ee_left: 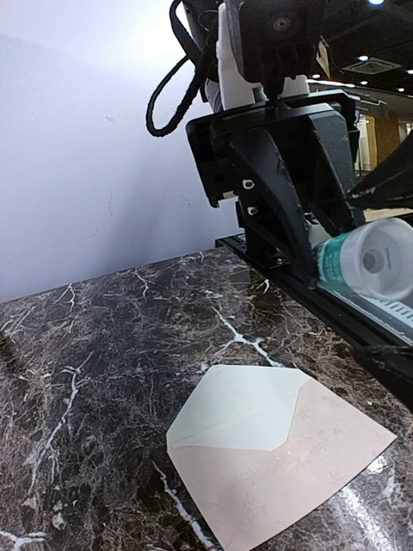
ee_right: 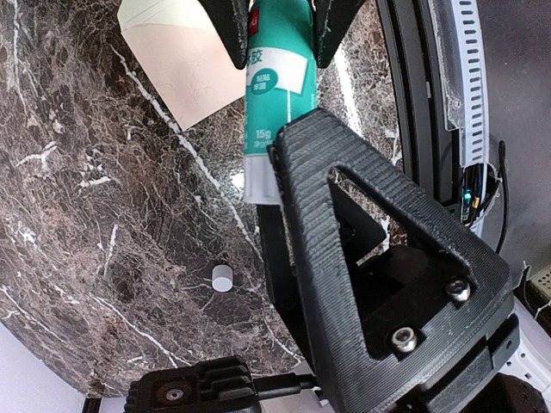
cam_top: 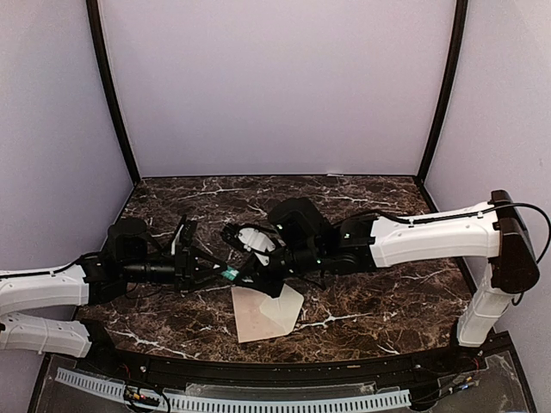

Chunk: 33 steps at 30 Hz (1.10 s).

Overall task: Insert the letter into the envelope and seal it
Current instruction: Pick up the solid glue from the envelope.

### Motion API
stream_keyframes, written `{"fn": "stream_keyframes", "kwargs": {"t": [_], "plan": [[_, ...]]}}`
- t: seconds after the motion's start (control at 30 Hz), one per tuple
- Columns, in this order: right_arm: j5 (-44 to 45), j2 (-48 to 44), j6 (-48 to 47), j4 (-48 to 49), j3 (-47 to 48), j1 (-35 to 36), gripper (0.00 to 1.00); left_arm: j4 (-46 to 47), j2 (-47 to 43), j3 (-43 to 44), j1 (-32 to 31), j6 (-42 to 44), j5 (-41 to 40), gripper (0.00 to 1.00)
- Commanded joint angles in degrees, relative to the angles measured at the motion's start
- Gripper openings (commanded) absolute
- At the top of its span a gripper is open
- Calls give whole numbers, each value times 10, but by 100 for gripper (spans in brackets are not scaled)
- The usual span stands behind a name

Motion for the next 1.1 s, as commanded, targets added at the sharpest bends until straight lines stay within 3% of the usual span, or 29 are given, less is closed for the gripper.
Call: {"fn": "stream_keyframes", "kwargs": {"t": [0.0, 0.3, 0.47, 0.67, 0.73, 0.83, 0.9, 1.0, 1.07], "plan": [[7, 9, -15, -6, 24, 6, 0, 9, 4, 16, 2, 3, 20, 52], [7, 34, -38, -44, 66, 15, 0, 26, 27, 11, 2, -3, 52, 52], [10, 36, -41, -50, 71, 17, 0, 28, 27, 10, 2, -4, 55, 35], [7, 41, -49, -61, 78, 18, 0, 35, 29, 4, 2, -10, 65, 28], [14, 42, -50, -64, 80, 18, 1, 46, 30, 0, 2, -16, 71, 21], [21, 33, -42, -58, 71, 18, 22, 64, 28, -4, 2, -22, 71, 8], [26, 18, -29, -52, 58, 18, 42, 68, 22, -7, 2, -25, 60, 2], [36, -32, 19, -33, 18, 18, 73, 69, 3, -13, 2, -20, 21, 0], [61, -70, 61, -18, -26, 16, 83, 57, -18, -20, 2, -5, -19, 0]]}}
